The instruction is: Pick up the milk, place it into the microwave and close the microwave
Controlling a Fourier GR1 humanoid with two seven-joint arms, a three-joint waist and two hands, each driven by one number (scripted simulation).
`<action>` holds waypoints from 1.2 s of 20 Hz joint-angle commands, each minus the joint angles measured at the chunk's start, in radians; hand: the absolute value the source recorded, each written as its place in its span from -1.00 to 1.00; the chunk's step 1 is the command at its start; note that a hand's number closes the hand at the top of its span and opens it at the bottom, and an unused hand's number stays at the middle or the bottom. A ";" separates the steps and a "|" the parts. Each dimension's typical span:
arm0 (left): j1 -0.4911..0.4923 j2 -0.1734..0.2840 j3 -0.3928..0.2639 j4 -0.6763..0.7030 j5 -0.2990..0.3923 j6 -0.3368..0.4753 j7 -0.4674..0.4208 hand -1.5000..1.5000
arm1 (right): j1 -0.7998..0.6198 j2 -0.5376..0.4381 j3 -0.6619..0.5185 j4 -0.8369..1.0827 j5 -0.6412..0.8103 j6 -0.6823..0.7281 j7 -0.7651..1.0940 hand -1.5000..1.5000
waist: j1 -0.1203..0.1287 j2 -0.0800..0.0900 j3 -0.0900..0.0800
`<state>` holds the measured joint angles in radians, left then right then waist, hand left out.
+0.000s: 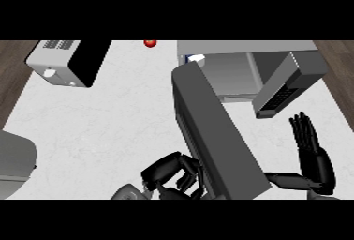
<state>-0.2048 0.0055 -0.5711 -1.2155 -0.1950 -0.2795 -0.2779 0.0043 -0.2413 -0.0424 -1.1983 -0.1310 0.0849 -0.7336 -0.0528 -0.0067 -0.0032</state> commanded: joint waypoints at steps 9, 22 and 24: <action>-0.217 -0.005 -0.407 0.134 0.334 0.515 0.027 1.00 | 0.153 -0.090 -0.025 -0.394 -0.168 0.137 0.198 -1.00 | -0.035 0.015 -0.001; -0.417 -0.005 -0.408 0.152 0.608 0.741 -0.051 1.00 | 0.129 -0.179 0.012 -0.552 -0.275 0.294 0.286 -1.00 | -0.134 0.034 -0.003; -0.440 -0.005 -0.412 0.168 0.621 0.784 -0.054 1.00 | 0.128 -0.206 0.005 -0.565 -0.291 0.317 0.302 -1.00 | -0.159 0.037 -0.004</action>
<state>-0.5874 0.0107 -0.9804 -1.0618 0.3745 0.4534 -0.3146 0.1378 -0.4202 -0.0423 -1.7314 -0.3912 0.3625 -0.4564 -0.1772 0.0244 -0.0060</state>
